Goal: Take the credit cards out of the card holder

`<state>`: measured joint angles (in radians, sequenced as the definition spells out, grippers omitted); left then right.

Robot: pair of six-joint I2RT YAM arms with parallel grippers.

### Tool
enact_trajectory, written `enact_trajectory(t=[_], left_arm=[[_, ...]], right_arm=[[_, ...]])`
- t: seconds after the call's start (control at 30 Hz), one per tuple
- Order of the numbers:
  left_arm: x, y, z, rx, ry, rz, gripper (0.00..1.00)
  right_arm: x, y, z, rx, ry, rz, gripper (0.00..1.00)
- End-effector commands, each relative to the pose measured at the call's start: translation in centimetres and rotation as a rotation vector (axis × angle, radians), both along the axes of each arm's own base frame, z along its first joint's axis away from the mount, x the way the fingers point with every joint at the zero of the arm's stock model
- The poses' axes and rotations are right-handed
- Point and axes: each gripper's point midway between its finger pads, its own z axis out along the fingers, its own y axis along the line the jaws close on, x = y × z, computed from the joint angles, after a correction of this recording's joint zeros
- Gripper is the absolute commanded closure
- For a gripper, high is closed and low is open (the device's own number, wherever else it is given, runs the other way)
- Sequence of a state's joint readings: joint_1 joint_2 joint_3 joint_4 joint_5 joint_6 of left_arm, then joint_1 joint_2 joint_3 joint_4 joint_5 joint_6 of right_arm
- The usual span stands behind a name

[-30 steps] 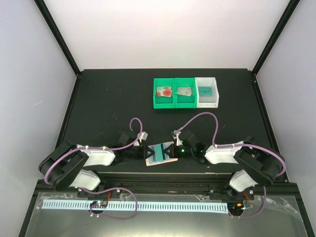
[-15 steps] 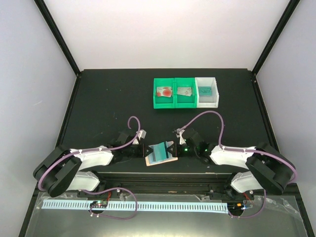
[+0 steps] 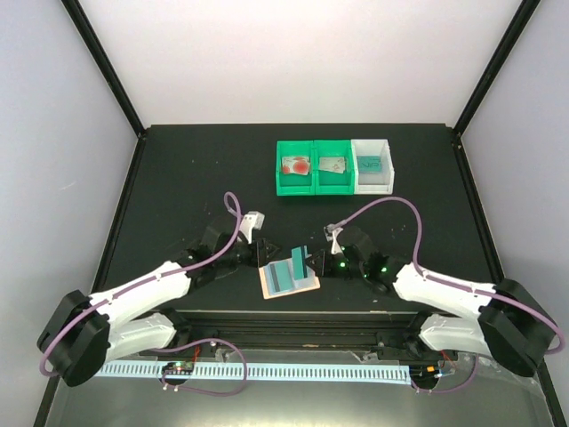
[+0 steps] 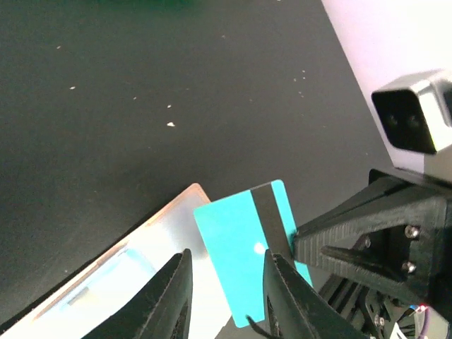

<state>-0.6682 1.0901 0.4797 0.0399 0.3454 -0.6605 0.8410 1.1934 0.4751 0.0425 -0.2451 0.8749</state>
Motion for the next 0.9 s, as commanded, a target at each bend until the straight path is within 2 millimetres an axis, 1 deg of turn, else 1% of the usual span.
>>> enact_trajectory(t=[0.0,0.1,0.17,0.2,0.33,0.47,0.53,0.63,0.77,0.87], left_arm=[[-0.1,-0.5,3.0,-0.002,-0.143,-0.052,0.7],[-0.6,-0.9,4.6,-0.02,-0.222,-0.086,0.7],[-1.1,-1.3,5.7,0.003,-0.301,-0.116,0.69],[-1.3,-1.4,6.1,0.022,-0.339,-0.125,0.68],[-3.3,-2.7,8.1,0.05,-0.548,-0.221,0.64],[-4.9,-3.6,9.5,0.082,-0.719,-0.291,0.59],[-5.9,-4.3,9.9,0.119,-0.828,-0.353,0.55],[-7.0,-5.2,10.5,0.179,-0.976,-0.404,0.49],[-6.7,-5.6,10.9,0.273,-1.065,-0.375,0.48],[-6.2,-6.1,10.4,0.358,-1.109,-0.366,0.48]], right_arm=[[0.8,-0.4,3.3,0.053,0.022,-0.092,0.99],[0.9,-0.7,5.4,0.076,0.056,-0.147,0.99],[1.1,-1.2,6.6,0.089,0.071,-0.196,0.99],[1.2,-1.5,7.0,0.087,0.08,-0.223,0.99],[1.3,-2.4,8.5,0.095,0.117,-0.3,0.99],[1.1,-2.6,10.1,0.139,0.148,-0.331,0.99],[1.1,-2.6,10.8,0.163,0.152,-0.335,0.99],[1.0,-2.5,11.2,0.177,0.166,-0.342,0.99],[0.7,-2.0,11.3,0.21,0.201,-0.33,0.99],[0.3,-1.4,11.2,0.237,0.226,-0.306,0.99]])
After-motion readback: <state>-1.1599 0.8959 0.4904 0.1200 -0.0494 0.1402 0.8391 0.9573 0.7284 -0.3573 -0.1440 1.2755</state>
